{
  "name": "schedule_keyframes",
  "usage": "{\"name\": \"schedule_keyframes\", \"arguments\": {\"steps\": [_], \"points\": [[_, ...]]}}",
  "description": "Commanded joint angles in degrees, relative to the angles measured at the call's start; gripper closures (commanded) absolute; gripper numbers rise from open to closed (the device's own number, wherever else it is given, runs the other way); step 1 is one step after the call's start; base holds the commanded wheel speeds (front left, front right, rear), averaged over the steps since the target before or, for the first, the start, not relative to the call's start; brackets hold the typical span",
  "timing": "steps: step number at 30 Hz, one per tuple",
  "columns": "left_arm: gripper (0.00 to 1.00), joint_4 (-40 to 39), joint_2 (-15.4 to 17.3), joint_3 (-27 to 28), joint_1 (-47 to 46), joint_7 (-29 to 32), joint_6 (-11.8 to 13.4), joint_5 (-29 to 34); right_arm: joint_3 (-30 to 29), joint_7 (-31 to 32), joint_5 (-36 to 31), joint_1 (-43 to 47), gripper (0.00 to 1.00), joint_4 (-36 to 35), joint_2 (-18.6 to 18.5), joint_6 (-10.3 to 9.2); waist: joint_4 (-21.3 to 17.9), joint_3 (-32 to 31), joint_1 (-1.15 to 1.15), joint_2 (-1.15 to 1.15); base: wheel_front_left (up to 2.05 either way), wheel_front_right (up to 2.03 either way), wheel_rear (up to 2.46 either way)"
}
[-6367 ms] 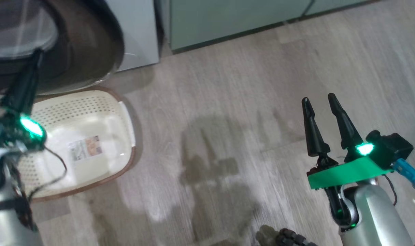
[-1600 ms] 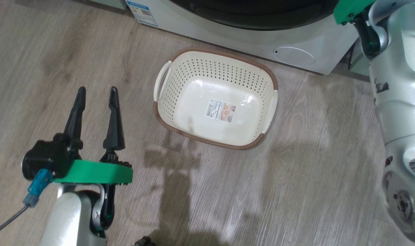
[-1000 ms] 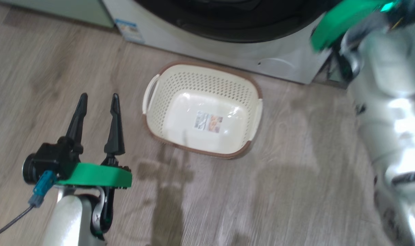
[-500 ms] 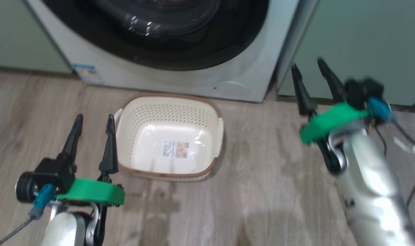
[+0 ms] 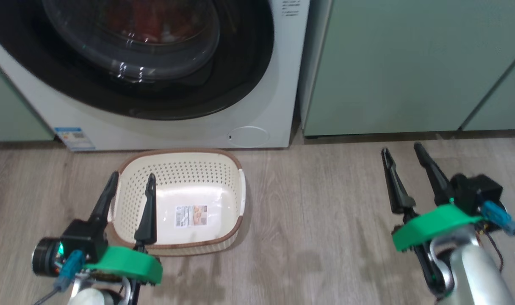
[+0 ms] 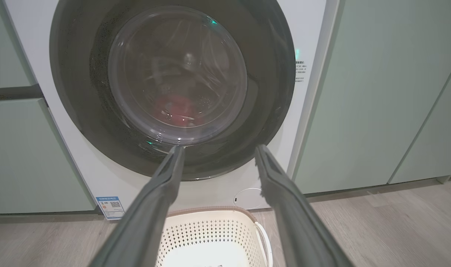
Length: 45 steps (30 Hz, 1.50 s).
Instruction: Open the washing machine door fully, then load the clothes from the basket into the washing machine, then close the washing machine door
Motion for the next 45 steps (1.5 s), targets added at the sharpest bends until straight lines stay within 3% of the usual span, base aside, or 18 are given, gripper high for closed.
{"name": "schedule_keyframes", "arguments": {"steps": [1, 12, 41, 42, 45], "points": [[0.00, -2.26, 0.75, 1.79, -0.90, 0.13, 0.36, 0.41, 0.87, 0.91, 0.13, 0.17, 0.00, -3.91, 0.55, -0.01, -0.91, -0.71, 0.01, 0.00, 0.00, 0.00, 0.00], [0.00, -3.79, 1.28, 1.55, 1.00, 1.01, 1.11, 0.28, -0.92, 4.43, -0.23, 5.63, 0.00, -11.92, 0.55, -0.01, -1.69, -1.17, 0.01, 0.00, 0.00, 0.00, 0.00], [0.00, -3.99, 2.14, 0.83, 0.55, 1.17, 2.00, -0.59, -0.58, 5.08, -0.47, 6.51, 0.00, -13.36, 0.55, -0.01, -1.57, -0.47, 0.01, 0.00, 0.00, 0.00, 0.00], [1.00, -1.83, 1.12, -0.90, 2.59, 1.45, 1.95, -0.18, -2.06, 4.97, -0.46, 7.13, 1.00, -11.02, 0.47, 0.00, -1.58, -0.46, 0.01, 0.00, 0.00, 0.00, 0.00], [1.00, -0.56, 0.77, -0.98, 2.85, 1.46, 1.87, -1.03, -1.87, 4.85, 0.38, 7.39, 1.00, -9.72, 0.48, 0.01, -1.54, -0.49, 0.01, 0.00, 0.00, 0.00, 0.00]]}}
